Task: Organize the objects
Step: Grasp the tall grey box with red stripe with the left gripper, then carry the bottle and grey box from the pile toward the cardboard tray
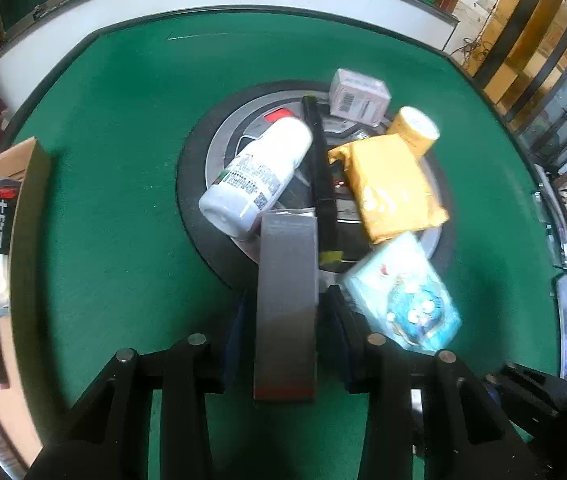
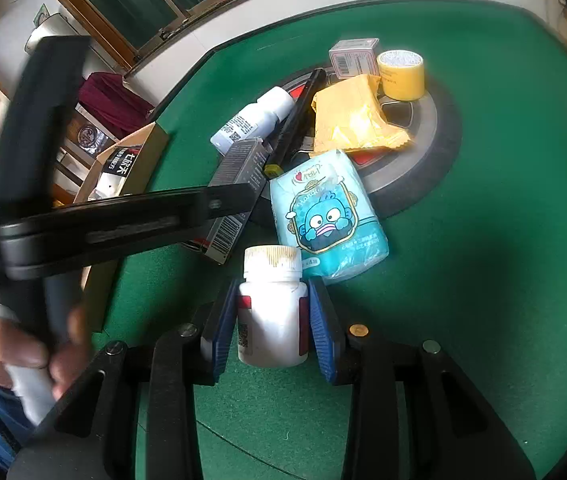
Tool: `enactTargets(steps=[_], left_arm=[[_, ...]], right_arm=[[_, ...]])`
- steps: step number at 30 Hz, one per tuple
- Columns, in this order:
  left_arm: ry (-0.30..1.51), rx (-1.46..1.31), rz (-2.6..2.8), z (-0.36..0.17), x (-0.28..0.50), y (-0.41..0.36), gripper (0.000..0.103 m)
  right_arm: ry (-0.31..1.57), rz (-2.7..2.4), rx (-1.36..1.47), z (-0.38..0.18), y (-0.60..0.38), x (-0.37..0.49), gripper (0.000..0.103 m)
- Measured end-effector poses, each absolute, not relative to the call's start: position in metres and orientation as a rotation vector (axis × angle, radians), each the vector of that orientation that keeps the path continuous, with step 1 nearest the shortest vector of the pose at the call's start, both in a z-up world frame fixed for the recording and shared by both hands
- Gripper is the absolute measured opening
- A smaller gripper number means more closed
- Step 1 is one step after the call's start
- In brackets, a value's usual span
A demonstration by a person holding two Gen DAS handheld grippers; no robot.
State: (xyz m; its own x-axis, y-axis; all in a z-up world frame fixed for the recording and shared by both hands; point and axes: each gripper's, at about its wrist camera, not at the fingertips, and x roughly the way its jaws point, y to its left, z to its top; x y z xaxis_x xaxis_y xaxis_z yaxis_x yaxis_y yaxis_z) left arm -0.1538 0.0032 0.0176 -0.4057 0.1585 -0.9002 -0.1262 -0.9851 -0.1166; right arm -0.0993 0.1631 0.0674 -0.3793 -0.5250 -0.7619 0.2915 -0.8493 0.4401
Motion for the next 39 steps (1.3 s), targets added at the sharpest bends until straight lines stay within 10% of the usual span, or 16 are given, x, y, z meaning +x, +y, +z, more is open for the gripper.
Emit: enactTargets(steps=[39], left_arm=[[-0.154,-1.234,2.739,0.067,-0.025,-0.055,0.023]], right_arm=[[-0.290,-2.223,1.262,0.076,0.141,-0.079,0.033]])
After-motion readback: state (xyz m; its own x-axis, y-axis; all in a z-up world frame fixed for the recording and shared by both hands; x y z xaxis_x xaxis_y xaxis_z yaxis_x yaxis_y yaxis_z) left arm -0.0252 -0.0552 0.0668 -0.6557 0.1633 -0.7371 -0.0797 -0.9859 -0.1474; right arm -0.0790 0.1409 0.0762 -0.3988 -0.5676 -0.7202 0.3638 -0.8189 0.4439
